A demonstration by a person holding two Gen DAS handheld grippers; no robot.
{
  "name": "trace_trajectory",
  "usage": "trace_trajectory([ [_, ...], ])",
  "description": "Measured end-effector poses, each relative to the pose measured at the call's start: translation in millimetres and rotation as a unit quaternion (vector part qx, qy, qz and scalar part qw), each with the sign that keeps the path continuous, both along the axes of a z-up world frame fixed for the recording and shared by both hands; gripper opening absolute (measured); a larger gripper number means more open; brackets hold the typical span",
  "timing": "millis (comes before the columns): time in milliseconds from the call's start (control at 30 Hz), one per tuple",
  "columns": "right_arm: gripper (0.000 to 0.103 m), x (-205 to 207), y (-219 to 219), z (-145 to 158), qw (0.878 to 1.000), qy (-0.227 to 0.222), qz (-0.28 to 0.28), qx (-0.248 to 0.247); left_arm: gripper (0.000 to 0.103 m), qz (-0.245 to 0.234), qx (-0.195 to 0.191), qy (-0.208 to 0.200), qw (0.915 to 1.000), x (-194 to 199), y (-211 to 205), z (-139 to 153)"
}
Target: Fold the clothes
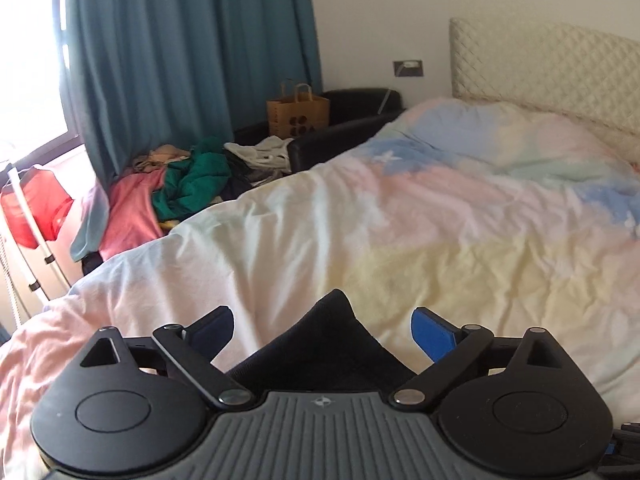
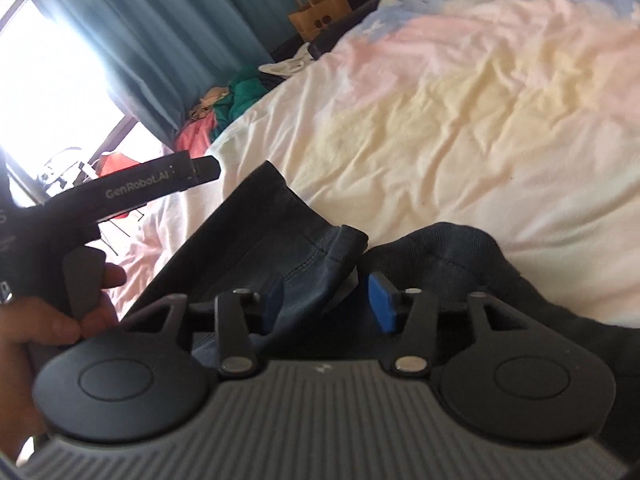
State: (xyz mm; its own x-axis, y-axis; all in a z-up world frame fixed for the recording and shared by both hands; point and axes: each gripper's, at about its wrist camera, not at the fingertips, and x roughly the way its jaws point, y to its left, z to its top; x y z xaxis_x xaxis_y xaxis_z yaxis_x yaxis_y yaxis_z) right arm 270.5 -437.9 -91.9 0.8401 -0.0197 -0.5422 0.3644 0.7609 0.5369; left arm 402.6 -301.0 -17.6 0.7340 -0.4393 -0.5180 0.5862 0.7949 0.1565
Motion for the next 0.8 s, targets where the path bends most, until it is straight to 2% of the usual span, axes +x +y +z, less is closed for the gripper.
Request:
trace_trajectory([
  [33,0.064,-8.9,4.1,5.8,1.0,-0.007,0.011,-0.014,0.098,0.011,-0.01,0.001,0.9999,-12.3,8.3,6.7],
  [167,0.067,-46.6,22.5,28.2,0.996,-0.024,0.061,-0.063,0.101,0.044,-0.033,0.0,0.9985,-66.5,51.0,31.0],
  [200,0.075,-55.5,27.6,33.0,0.994,-0.028,0.076,-0.071,0.101,0.054,-0.04,-0.003,0.9977,-81.0,65.1,36.9],
  [367,0.075,-96.5,57.1,53.9,0.985,-0.046,0.118,-0.114,0.103,0.107,-0.064,-0.003,0.9922,-151.6,140.2,58.7],
  [500,0.075,-125.3,82.9,66.6,0.977,-0.063,0.15,-0.141,0.103,0.163,-0.08,0.004,0.9834,-213.9,214.4,65.9],
  [600,0.075,-146.4,101.0,76.4,0.969,-0.076,0.17,-0.16,0.103,0.206,-0.104,0.013,0.9728,-261.9,270.4,67.7],
  [700,0.075,-160.7,112.1,86.0,0.964,-0.086,0.194,-0.158,0.103,0.243,-0.119,0.012,0.9626,-308.0,320.0,69.2],
  [800,0.075,-174.5,121.2,92.2,0.964,-0.096,0.199,-0.149,0.103,0.264,-0.121,0.001,0.957,-345.4,357.4,70.2],
])
